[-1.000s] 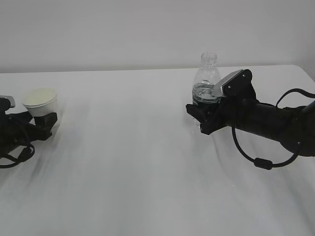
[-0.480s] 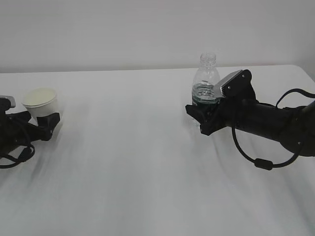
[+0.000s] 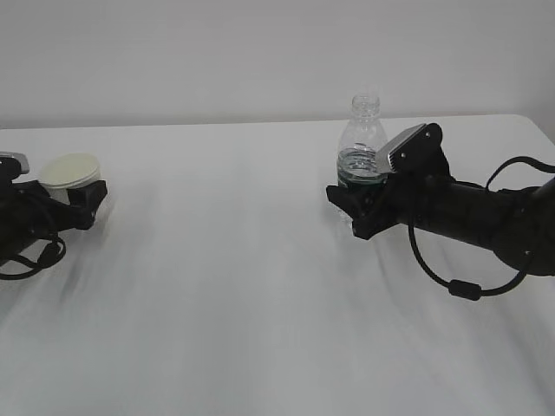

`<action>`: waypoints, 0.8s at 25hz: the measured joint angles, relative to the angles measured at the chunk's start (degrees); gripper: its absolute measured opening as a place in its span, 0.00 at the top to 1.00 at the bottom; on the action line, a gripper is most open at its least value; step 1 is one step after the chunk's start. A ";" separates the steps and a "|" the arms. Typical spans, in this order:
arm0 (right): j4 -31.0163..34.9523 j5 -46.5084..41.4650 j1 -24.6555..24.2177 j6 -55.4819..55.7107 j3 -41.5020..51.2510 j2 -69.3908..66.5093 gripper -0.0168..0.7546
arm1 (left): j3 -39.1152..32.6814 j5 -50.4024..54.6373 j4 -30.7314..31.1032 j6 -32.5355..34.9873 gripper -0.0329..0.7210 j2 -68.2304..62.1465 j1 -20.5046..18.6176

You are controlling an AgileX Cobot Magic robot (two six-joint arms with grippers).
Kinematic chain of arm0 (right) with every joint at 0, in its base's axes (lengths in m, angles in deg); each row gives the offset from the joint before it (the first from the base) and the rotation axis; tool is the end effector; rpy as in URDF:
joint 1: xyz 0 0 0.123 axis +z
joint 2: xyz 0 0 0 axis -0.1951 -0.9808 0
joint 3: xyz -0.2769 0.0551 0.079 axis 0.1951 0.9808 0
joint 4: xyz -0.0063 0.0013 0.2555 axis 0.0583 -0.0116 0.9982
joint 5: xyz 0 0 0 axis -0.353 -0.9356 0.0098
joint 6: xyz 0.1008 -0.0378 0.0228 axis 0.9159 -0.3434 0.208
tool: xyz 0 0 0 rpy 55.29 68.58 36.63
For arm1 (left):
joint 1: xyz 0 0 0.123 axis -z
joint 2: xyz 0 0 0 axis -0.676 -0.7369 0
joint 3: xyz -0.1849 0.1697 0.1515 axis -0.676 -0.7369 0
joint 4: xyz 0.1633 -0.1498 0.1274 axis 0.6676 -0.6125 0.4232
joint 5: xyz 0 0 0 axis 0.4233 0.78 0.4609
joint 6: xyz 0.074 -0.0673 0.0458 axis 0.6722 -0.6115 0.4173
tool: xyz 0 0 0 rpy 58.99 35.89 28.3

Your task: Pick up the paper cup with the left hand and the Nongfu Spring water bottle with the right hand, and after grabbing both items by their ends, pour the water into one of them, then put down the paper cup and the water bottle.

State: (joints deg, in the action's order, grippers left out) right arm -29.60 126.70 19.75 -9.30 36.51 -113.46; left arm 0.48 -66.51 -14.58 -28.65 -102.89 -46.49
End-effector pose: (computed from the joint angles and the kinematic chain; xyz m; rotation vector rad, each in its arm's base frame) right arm 0.3963 0.1145 0.1022 -0.7524 1.7087 0.3843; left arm 0.3855 -0.0011 0.0675 0.0805 1.7788 -0.2106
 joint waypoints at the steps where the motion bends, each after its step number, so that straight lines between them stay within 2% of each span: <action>1: -0.14 0.00 0.00 0.00 0.00 0.00 0.37 | 0.47 0.00 0.00 0.00 0.04 -0.40 0.00; 11: -0.21 0.00 0.00 0.04 0.00 0.00 0.37 | 2.19 0.00 0.68 -0.71 0.08 -3.04 0.00; 20: -0.21 0.00 0.00 0.04 0.00 0.00 0.37 | 2.29 0.00 4.34 -0.71 0.26 -3.04 0.00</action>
State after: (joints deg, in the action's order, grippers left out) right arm -29.81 126.70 19.75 -9.26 36.51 -113.46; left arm 2.77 -66.51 -10.24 -29.36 -105.93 -46.49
